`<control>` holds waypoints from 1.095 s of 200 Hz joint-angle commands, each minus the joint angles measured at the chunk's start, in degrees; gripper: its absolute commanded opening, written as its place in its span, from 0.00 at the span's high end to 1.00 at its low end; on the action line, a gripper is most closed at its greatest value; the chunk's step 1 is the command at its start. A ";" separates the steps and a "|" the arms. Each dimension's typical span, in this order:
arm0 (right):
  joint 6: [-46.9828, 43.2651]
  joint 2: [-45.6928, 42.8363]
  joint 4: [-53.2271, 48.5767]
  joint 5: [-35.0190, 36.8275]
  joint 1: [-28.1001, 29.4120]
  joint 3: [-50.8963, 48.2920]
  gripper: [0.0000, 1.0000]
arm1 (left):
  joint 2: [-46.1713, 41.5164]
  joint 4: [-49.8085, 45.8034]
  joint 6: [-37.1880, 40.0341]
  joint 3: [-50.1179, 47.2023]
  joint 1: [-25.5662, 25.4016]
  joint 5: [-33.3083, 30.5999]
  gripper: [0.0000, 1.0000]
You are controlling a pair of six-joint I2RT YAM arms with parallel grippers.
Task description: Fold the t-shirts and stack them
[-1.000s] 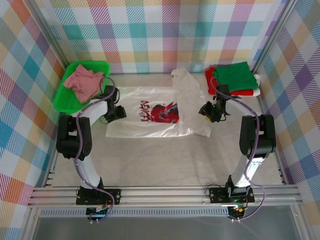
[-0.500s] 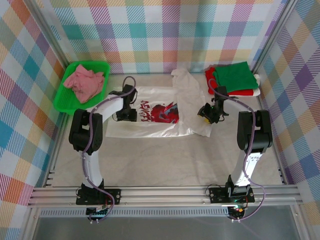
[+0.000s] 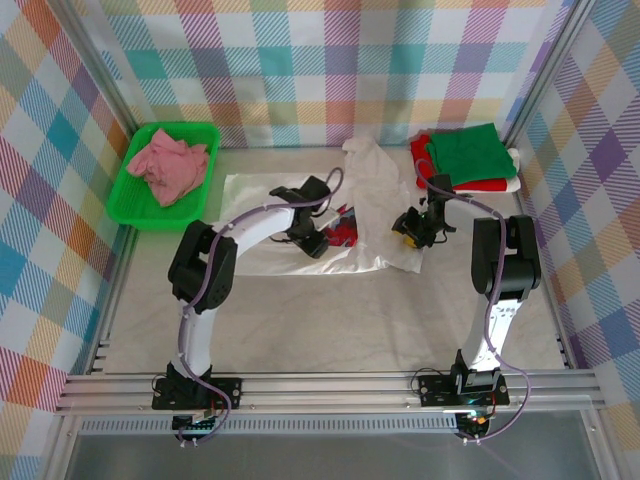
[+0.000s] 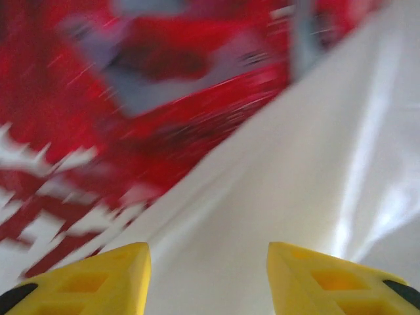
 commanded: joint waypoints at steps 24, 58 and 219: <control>-0.74 0.48 0.97 -1.96 -0.38 0.65 0.58 | 5.18 -2.79 14.57 7.34 0.45 8.23 0.50; -0.65 0.28 1.52 -2.01 -0.64 -0.09 0.58 | 8.73 -7.25 18.19 12.15 0.23 9.84 0.51; -0.74 0.12 2.39 -2.63 -1.12 -1.28 0.58 | 9.68 -6.41 19.69 13.48 -0.26 7.28 1.00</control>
